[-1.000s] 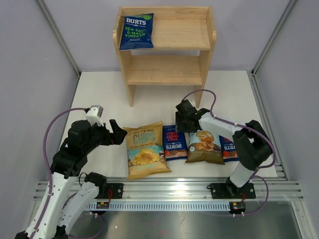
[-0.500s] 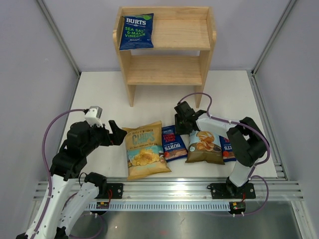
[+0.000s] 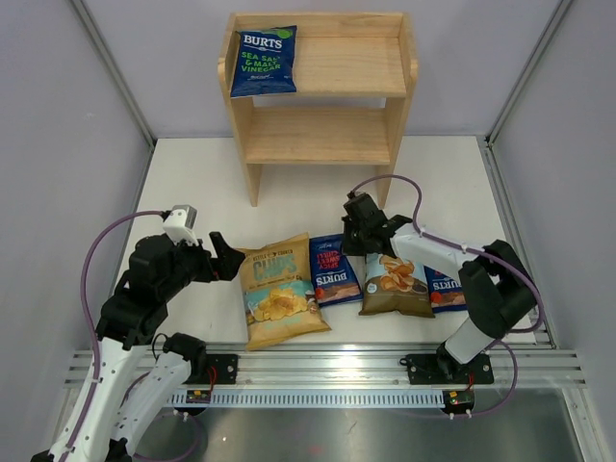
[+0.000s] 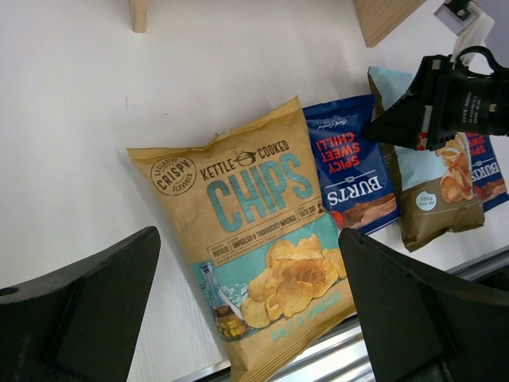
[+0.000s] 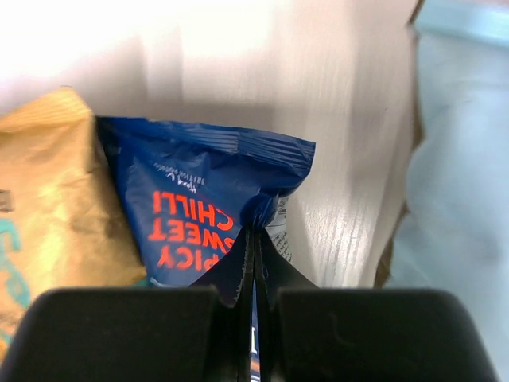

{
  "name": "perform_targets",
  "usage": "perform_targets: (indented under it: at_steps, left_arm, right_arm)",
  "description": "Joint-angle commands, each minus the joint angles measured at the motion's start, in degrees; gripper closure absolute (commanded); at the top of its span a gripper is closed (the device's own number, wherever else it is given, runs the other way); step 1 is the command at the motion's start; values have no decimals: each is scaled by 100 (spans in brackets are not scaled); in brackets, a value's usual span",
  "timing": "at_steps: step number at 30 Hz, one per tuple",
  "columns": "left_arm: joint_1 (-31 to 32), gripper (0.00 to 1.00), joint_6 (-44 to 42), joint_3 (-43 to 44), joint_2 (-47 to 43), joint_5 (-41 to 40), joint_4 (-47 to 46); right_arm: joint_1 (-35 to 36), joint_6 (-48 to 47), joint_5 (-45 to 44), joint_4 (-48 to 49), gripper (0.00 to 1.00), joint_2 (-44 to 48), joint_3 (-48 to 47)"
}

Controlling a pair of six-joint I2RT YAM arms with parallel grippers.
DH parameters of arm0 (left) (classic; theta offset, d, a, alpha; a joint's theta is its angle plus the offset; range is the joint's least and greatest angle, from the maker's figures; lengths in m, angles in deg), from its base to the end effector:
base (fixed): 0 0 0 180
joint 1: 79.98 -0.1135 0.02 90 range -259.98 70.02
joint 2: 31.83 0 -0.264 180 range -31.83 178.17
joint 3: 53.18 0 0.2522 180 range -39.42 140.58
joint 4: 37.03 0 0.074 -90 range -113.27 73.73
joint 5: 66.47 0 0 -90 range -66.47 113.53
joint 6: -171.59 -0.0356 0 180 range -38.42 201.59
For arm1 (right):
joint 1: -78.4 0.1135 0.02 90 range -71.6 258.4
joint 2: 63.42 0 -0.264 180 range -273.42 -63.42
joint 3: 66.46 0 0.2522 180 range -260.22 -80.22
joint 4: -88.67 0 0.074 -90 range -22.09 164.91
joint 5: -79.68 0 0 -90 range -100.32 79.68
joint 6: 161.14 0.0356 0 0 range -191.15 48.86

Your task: Place and organize the chips bags onto the shelf

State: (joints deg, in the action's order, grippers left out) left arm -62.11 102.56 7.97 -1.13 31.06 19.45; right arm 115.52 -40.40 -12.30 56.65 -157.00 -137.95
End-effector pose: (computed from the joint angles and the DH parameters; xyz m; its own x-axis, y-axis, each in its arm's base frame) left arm 0.1019 -0.0378 0.3281 -0.5390 -0.1990 -0.8185 0.2392 0.8955 -0.3753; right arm 0.2674 0.2008 0.1934 -0.8553 -0.0066 -0.5182 -0.1743 0.9453 0.2756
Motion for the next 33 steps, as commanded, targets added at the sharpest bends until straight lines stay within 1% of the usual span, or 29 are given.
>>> perform_targets:
  at_steps: [1, 4, 9, 10, 12, 13, 15, 16, 18, 19, 20, 21, 22, 24, 25, 26, 27, 28, 30, 33]
  left_arm:
    - [24, 1, 231, -64, -55, 107, -456]
    - [24, 1, 529, -274, -64, 327, -703]
    - [24, 1, 1075, -950, -231, 916, -1818]
    - [24, 1, 1293, -1082, -266, 1126, -2290]
    - [24, 1, 1540, -1494, -284, 1355, -2836]
    - [41, 1, 1803, -1627, -258, 1617, -3492]
    - [128, 1, 2059, -1873, -83, 1743, -4102]
    - [199, 1, 2260, -2075, 5, 1743, -4679]
    - [409, 1, 2411, -2278, 120, 1586, -5227]
    - [732, 1, 2516, -2453, 242, 1280, -5743]
    - [918, 1, 2526, -2515, 296, 1103, -5983]
    - [1355, 1, 2517, -2560, 392, 919, -6203]
    - [1577, 1, 2439, -2630, 524, 473, -6588]
    - [2121, 1, 2342, -2709, 674, 40, -6968]
    - [2264, 1, 2289, -2762, 753, -258, -7475]
    - [2369, 1, 2280, -2884, 936, -348, -7758]
    - [2536, 1, 2271, -2911, 1025, -427, -8014]
    - [2616, 1, 2262, -2938, 1139, -558, -8442]
    - [2835, 1, 2140, -2955, 1482, -638, -8875]
    - [3081, 1, 1938, -2999, 1911, -568, -10156]
  right_arm:
    - [67, 28, -408, 130, 100, 647, -27]
    - [67, 63, -663, 77, 100, 972, -10]
    - [58, 11, -1093, -213, 100, 1421, -194]
    - [58, 11, -1172, -256, 100, 1491, -220]
    - [67, 28, -1261, -327, 100, 1745, -308]
    - [67, 54, -1279, -336, 100, 1834, -326]
    - [58, 151, -1331, -336, 100, 2123, -405]
    - [67, 256, -1340, -336, 100, 2229, -449]
    - [67, 405, -1349, -257, 100, 2572, -458]
    - [67, 502, -1340, -187, 100, 2695, -449]
    - [67, 703, -1349, -56, 100, 2809, -423]
    - [58, 810, -1349, 24, 100, 3036, -414]
    - [58, 1028, -1340, 155, 100, 3134, -405]
    - [58, 1275, -1253, 383, 100, 3441, -335]
    - [58, 1407, -1191, 585, 100, 3547, -265]
    - [67, 1721, -1060, 891, 100, 3635, -143]
    - [58, 1846, -981, 1034, 100, 3776, -98]
    - [67, 2100, -919, 1087, 100, 3820, -98]
    - [58, 2356, -708, 1289, 100, 3909, -63]
    - [58, 2997, -418, 1781, 100, 4058, 218]
